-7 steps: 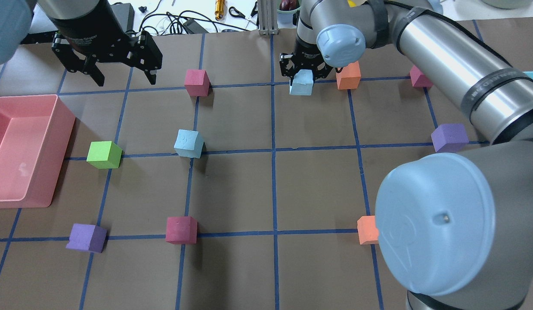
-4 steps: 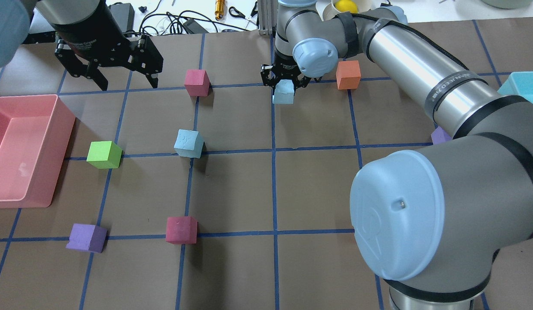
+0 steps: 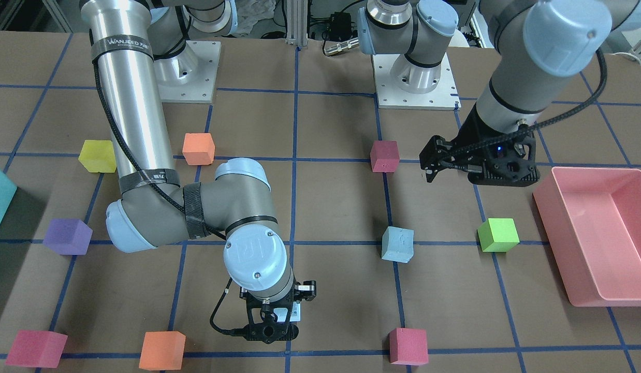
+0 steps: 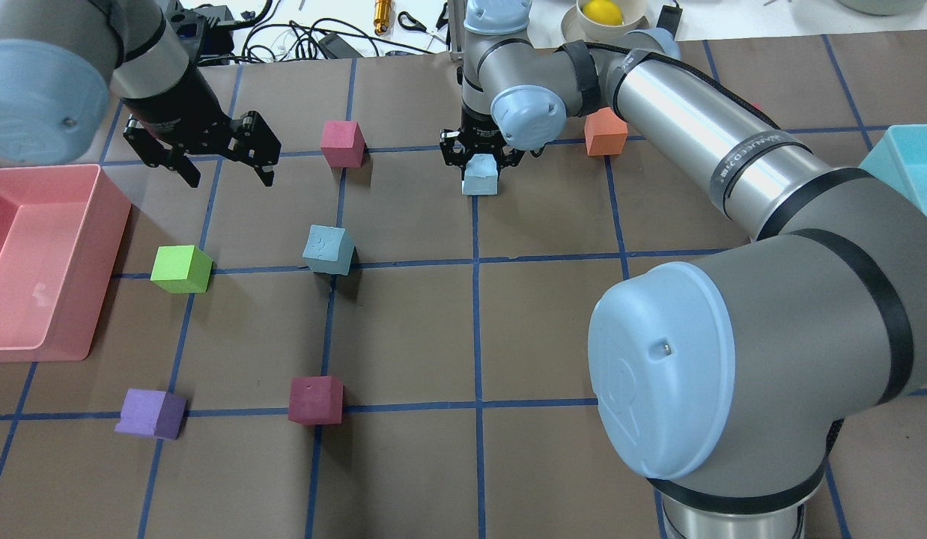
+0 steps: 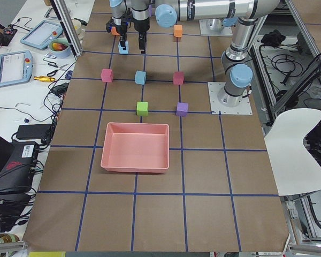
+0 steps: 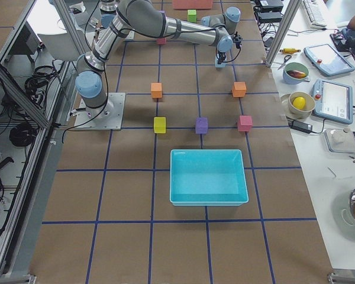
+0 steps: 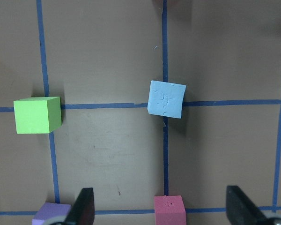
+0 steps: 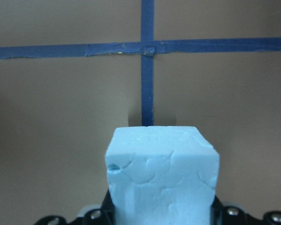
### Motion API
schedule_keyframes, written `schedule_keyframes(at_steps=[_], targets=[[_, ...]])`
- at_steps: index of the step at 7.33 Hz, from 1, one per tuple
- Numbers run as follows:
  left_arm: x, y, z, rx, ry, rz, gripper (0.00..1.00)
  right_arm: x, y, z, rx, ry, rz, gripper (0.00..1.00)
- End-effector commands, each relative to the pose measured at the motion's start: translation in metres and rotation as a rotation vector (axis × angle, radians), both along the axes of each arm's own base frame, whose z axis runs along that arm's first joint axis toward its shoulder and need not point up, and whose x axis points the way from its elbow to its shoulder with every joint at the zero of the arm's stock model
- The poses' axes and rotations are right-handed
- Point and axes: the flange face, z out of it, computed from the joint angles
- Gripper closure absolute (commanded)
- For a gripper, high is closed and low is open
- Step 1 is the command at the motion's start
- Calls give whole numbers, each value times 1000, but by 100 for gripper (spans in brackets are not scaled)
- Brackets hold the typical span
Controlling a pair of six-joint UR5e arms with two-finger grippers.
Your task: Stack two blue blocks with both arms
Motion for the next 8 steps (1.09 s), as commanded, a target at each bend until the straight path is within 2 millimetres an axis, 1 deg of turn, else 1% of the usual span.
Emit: schedule_keyframes(at_steps=[1,2,3,4,5,6,7,8], targets=[[-1,-10,-75,-60,39,33,0,4,-1,-6,-4,-26,-1,99],[-3,-12,-100,-39,62,42,0,4,-1,-7,-1,-25,-2,98],[-3,-15,-115,-11,64,43,0,4,-1,-10,2,-25,13,84],[-6,-21,-130,-3,66,45,0,4,-1,-12,4,-24,8,17],[-9,-28,-143,-18,69,90,0,4,0,-11,6,-25,-1,0],[-10,-26,-157,6,68,88,0,4,1,-8,14,-21,-33,0],[-18,-26,-167,5,66,70,0,3,1,4,2,-26,-36,0],[-25,-29,-176,-7,61,54,0,-2,2,34,-36,-25,-34,0]])
